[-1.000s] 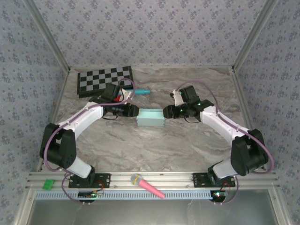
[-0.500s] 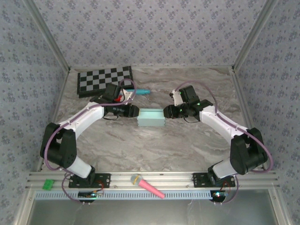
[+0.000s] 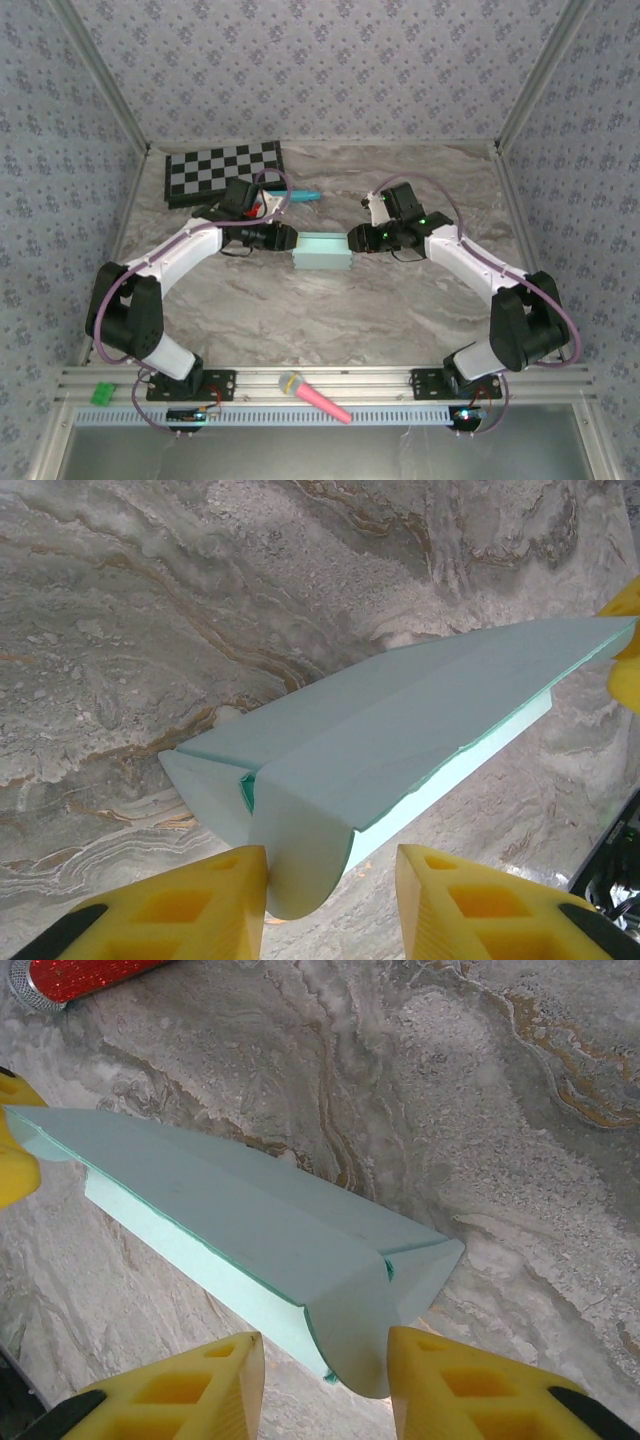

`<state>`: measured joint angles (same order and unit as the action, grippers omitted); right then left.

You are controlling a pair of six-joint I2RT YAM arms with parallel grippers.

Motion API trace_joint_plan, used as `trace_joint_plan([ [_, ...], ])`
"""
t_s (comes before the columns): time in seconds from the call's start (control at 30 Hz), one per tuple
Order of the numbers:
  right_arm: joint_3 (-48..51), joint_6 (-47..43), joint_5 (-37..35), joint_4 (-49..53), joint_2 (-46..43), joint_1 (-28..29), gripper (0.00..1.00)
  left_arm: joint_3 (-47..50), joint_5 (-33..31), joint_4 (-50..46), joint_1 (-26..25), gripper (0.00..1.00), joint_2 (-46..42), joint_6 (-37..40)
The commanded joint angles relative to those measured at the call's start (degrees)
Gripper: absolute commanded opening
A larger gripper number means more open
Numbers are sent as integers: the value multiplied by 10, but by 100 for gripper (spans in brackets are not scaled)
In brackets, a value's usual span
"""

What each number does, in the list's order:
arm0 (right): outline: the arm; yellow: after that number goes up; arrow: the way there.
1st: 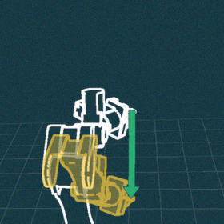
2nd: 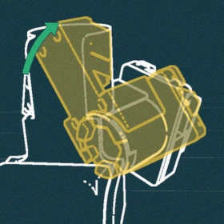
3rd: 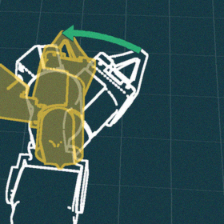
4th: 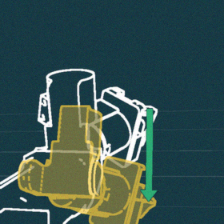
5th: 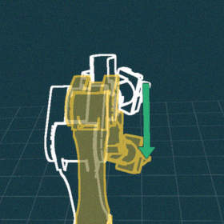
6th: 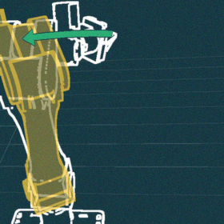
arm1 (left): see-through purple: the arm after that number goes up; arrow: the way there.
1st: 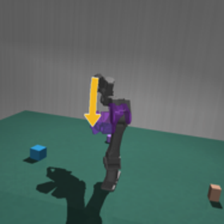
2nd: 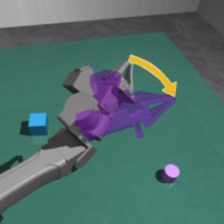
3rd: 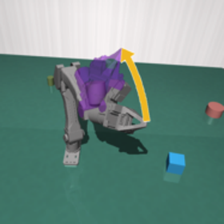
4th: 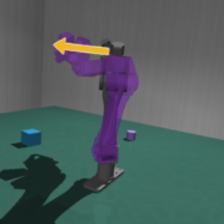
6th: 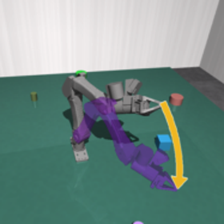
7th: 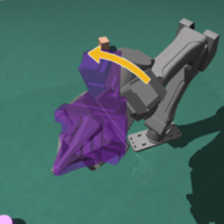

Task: Fold the paper box

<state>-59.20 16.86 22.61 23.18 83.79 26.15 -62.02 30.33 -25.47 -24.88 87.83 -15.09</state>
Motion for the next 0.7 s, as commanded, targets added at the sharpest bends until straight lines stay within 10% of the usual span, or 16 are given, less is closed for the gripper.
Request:
trace_joint_plan([
  [0.0,-16,-9,-15,27,-8,2,41,5,-7,-6,-4,42,-24,3],
  [0.67,-22,-15,-11,37,-14,6,35,2,2,-11,-6,39,-25,7],
])
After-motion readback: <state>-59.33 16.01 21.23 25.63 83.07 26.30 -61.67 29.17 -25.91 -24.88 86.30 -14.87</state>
